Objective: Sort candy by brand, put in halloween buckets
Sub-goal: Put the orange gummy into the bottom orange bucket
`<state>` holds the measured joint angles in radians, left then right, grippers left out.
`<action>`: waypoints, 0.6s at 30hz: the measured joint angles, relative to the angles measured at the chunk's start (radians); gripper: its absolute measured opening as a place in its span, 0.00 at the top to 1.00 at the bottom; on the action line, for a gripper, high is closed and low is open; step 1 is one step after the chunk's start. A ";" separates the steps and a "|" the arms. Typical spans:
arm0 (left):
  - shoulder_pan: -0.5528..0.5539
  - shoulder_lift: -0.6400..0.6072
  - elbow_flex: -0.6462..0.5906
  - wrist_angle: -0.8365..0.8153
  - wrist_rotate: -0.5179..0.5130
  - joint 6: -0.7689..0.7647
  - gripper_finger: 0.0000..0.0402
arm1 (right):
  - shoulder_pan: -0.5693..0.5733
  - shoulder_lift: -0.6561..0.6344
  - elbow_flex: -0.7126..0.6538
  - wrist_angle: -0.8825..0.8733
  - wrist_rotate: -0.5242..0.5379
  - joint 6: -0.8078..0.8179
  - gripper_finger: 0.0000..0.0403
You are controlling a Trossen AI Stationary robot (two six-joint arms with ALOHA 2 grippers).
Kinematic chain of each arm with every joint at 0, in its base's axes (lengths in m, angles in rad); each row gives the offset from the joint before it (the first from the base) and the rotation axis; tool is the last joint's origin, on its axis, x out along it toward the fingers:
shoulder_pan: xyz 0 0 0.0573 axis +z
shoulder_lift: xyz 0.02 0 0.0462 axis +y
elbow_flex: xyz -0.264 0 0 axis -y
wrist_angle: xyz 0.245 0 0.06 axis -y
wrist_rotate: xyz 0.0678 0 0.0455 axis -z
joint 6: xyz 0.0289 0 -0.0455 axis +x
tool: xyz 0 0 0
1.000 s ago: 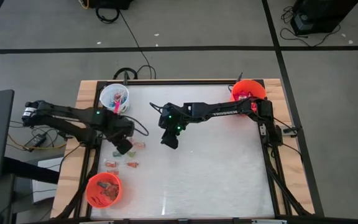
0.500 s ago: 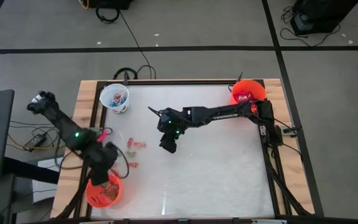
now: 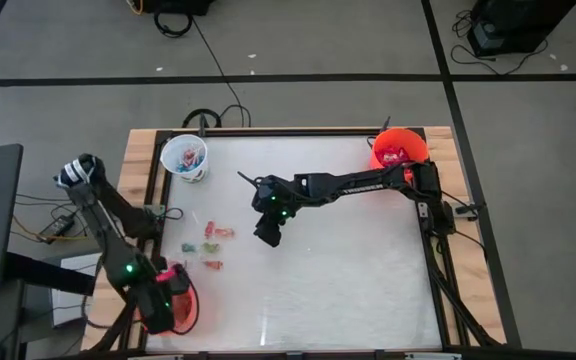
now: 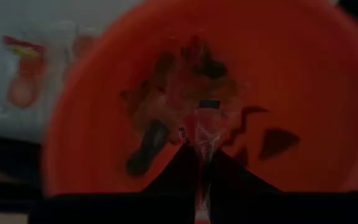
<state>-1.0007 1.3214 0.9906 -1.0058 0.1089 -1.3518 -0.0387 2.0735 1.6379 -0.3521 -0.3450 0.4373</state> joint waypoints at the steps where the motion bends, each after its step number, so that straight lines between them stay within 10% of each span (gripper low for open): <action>1: -0.005 0.019 -0.006 0.018 0.000 0.000 0.95 | 0.001 0.000 0.000 0.002 0.000 0.005 0.64; 11: -0.010 0.093 -0.066 0.158 -0.039 -0.039 0.93 | 0.032 0.000 0.000 0.001 0.006 0.019 0.64; 18: -0.010 0.057 -0.066 0.156 -0.031 -0.056 0.70 | 0.054 0.000 0.000 0.001 0.021 0.033 0.64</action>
<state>-1.0103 1.3780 0.9249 -0.8503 0.0780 -1.4081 0.0148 2.0735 1.6382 -0.3515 -0.3239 0.4699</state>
